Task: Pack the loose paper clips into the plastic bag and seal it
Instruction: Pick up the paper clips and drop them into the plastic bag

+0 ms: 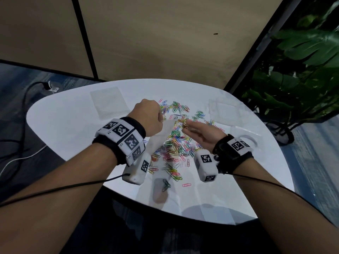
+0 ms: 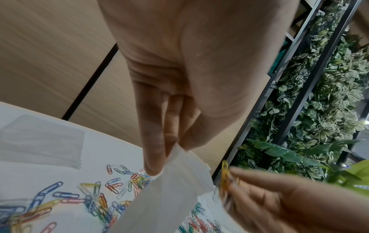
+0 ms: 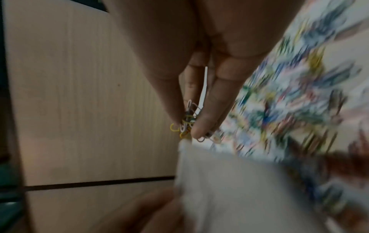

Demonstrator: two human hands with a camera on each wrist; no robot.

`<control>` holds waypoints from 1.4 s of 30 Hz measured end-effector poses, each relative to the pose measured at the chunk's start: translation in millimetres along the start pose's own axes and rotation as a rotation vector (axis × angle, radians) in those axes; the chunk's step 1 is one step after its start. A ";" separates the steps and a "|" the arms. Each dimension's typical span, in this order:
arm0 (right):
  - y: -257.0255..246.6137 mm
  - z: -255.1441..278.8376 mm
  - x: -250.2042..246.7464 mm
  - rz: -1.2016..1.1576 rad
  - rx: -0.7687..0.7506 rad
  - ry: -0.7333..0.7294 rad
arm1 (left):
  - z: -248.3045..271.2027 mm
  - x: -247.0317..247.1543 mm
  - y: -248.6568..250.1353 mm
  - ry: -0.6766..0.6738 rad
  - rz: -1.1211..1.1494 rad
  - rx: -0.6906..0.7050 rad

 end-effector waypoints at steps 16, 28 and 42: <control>-9.3 12.2 78.2 1.315 -0.266 0.063 | -5.4 11.0 8.8 0.014 0.034 0.014; 56.2 34.6 -8.0 1.220 0.327 0.028 | -1.7 -20.8 -22.1 0.066 0.066 -0.044; 125.5 13.5 12.8 1.407 0.098 0.071 | 14.7 -38.7 -63.5 0.086 0.074 -0.129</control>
Point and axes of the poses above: each hand's wrist, its own z-axis away from the middle knuckle, its own x-axis out of the palm, y = z × x, the point moved 6 cm from there along -z, towards the middle knuckle, and after that the axes turned 14 degrees about -y, right-handed, at the moved point
